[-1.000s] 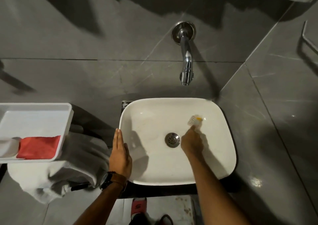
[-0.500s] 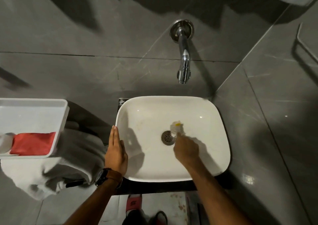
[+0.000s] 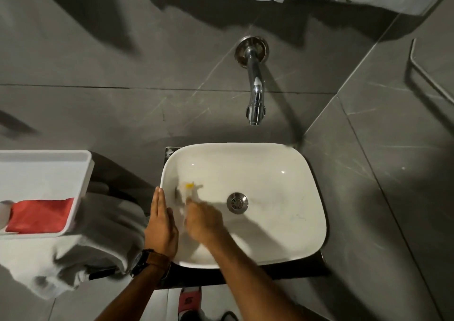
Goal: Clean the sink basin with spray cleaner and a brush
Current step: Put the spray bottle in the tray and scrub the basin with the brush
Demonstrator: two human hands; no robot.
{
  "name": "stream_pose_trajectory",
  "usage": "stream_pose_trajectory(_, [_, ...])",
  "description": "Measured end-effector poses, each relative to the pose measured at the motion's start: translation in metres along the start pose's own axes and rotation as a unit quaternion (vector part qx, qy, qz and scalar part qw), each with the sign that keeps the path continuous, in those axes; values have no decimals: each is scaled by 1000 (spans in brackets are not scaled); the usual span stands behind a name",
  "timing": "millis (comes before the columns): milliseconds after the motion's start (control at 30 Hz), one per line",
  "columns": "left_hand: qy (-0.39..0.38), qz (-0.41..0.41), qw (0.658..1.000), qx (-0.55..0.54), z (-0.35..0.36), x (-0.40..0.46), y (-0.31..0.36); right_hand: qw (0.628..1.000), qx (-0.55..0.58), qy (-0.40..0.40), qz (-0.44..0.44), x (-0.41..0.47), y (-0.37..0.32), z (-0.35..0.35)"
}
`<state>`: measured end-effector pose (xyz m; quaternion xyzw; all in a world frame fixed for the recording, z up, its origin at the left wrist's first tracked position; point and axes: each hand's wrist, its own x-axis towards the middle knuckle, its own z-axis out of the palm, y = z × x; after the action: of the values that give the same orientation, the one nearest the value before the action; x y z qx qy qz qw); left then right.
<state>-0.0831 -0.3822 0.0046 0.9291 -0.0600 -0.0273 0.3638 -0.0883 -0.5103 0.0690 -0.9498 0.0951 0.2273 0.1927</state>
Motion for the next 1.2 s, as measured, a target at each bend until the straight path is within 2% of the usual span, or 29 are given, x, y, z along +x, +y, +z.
stream_pose_trajectory(33, [2,-1,1000,2,0,0,0,999,-16,28,19,14,10,-9])
stream_pose_trajectory(100, [0,-8,1000,2,1,0,0,982,-76,151,81,28,50,-23])
stream_pose_trajectory(133, [0,-10,1000,4,0,0,1,974,-91,165,129,25,76,-29])
stream_pose_trajectory(233, [-4,-21,1000,-6,-3,0,4,957,-43,104,268,-6,138,-36])
stream_pose_trajectory(300, [-3,-14,1000,-9,-4,0,7,946,-66,74,309,-36,159,-27])
stream_pose_trajectory(400, [-2,-19,1000,-9,-5,0,9,967,-46,-29,250,-72,126,1])
stream_pose_trajectory(467, [1,-15,1000,-5,-5,-1,9,983,-17,-81,164,-78,73,16])
stream_pose_trajectory(533, [-3,-17,1000,-6,-5,-1,9,995,4,-81,57,-58,25,18])
stream_pose_trajectory(600, [-7,-19,1000,-12,-5,-1,9,999,-6,-33,2,-23,0,11])
stream_pose_trajectory(667, [-5,-23,1000,-10,-4,-1,9,1000,-4,23,14,13,8,-7])
stream_pose_trajectory(767, [0,-33,999,-7,-4,0,11,990,14,64,127,33,70,-26])
stream_pose_trajectory(867, [-1,-30,1000,-5,-5,0,11,963,9,80,258,3,136,-31])
stream_pose_trajectory(933, [-3,-26,1000,-2,-6,0,12,955,-45,59,287,-32,153,-26])
stream_pose_trajectory(1033, [-1,-30,1000,2,-7,0,12,969,-36,-30,241,-67,119,3])
stream_pose_trajectory(1100, [-3,-29,1000,7,-7,-1,13,983,-24,-73,166,-71,73,17])
stream_pose_trajectory(1200, [-8,-25,1000,12,-8,-1,15,998,-10,-41,48,-44,24,17])
